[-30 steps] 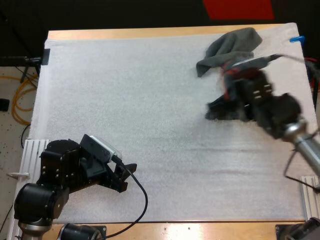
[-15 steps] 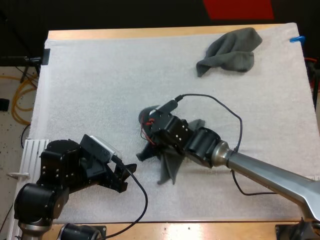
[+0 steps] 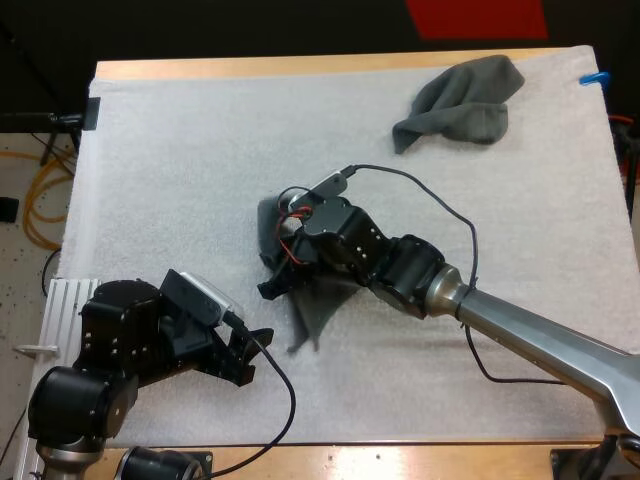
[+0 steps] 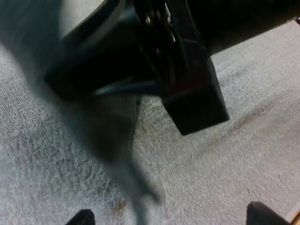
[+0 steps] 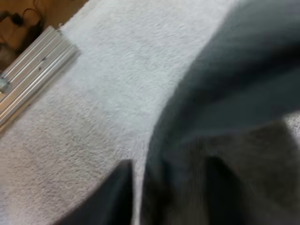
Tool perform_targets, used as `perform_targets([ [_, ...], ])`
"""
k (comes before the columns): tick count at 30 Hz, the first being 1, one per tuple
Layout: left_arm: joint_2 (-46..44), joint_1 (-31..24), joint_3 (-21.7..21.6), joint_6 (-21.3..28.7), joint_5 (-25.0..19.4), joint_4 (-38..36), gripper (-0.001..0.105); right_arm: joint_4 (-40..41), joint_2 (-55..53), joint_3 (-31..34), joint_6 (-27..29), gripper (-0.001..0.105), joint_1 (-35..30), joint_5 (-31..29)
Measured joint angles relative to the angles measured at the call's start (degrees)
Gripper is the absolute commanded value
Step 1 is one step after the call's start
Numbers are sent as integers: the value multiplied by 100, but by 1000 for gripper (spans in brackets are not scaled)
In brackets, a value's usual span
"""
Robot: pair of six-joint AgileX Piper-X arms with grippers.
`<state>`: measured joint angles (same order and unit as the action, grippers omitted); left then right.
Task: Pick towel from pile fold and stack
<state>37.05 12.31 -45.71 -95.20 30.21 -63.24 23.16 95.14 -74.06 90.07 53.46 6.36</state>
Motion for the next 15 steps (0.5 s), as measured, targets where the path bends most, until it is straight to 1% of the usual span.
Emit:
perform_targets([
  [2, 0, 0, 0, 0, 0, 0, 63, -3, 0, 0, 0, 72, 0, 8],
  [5, 0, 0, 0, 0, 0, -13, 63, 59, 0, -3, 10, 71, 0, 8],
  [9, 0, 0, 0, 33, -2, -149, 63, 634, -76, -12, 264, 67, 0, -63],
  [11, 0, 0, 0, 50, -156, -255, 63, 1103, -144, -16, 423, 66, 0, -151],
  [15, 0, 0, 0, 85, -695, -506, 63, 1812, -184, -14, 569, 66, 19, -50],
])
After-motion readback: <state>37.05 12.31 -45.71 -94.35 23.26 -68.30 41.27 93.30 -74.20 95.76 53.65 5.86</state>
